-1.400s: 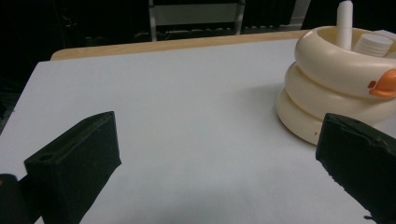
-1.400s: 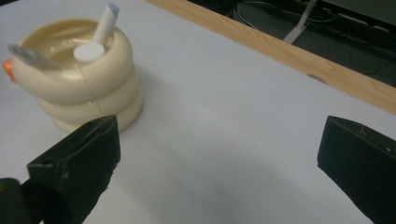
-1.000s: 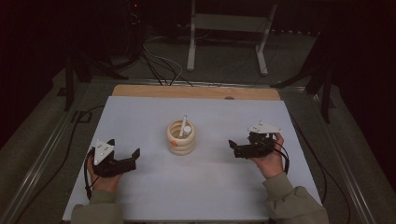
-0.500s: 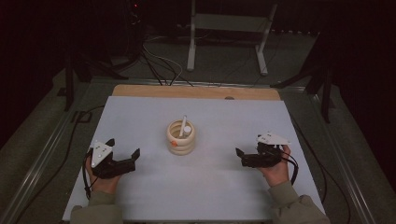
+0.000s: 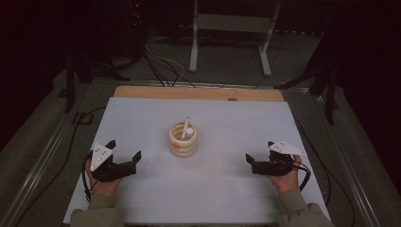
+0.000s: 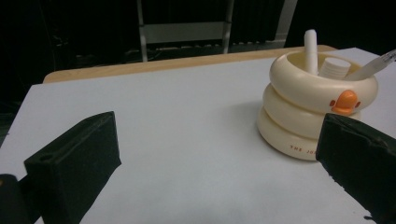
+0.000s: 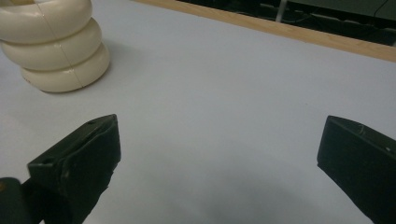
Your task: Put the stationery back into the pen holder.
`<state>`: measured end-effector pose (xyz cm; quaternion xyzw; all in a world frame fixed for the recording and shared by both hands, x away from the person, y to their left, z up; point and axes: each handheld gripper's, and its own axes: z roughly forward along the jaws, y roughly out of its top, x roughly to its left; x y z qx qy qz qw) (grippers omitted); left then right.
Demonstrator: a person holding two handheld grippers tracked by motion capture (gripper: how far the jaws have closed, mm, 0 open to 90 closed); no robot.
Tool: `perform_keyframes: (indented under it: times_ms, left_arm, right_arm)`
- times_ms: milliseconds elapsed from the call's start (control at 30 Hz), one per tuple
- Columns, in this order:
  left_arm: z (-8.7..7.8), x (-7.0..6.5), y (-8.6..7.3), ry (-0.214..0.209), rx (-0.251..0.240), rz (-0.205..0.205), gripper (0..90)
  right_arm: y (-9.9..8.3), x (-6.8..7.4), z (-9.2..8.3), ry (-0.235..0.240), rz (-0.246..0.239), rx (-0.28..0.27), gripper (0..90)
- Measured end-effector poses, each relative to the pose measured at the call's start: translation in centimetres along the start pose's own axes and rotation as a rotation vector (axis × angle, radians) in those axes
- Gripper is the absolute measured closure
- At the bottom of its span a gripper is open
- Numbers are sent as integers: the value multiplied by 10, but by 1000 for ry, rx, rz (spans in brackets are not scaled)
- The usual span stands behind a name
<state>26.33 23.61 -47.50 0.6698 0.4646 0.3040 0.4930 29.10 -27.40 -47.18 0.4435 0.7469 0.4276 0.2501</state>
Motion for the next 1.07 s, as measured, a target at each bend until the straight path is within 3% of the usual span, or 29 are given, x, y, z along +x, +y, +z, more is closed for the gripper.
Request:
perform_keyframes:
  times_ms: [133, 267, 433, 1067]
  left_arm:
    - [-1, 0, 0, -5, -4, -2, 3]
    - [-2, -1, 1, -10, -13, 5, 3]
    - [-3, 0, 1, -11, -23, 0, 3]
    - [3, -3, -1, -2, 11, 7, 3]
  right_arm:
    - [-6, -5, -6, -9, -9, -29, 1]
    - [-9, -9, -12, 1, 20, -67, 2]
    - [-13, -11, -16, 6, 22, -93, 1]
    - [-19, -13, -19, 18, 42, -88, 1]
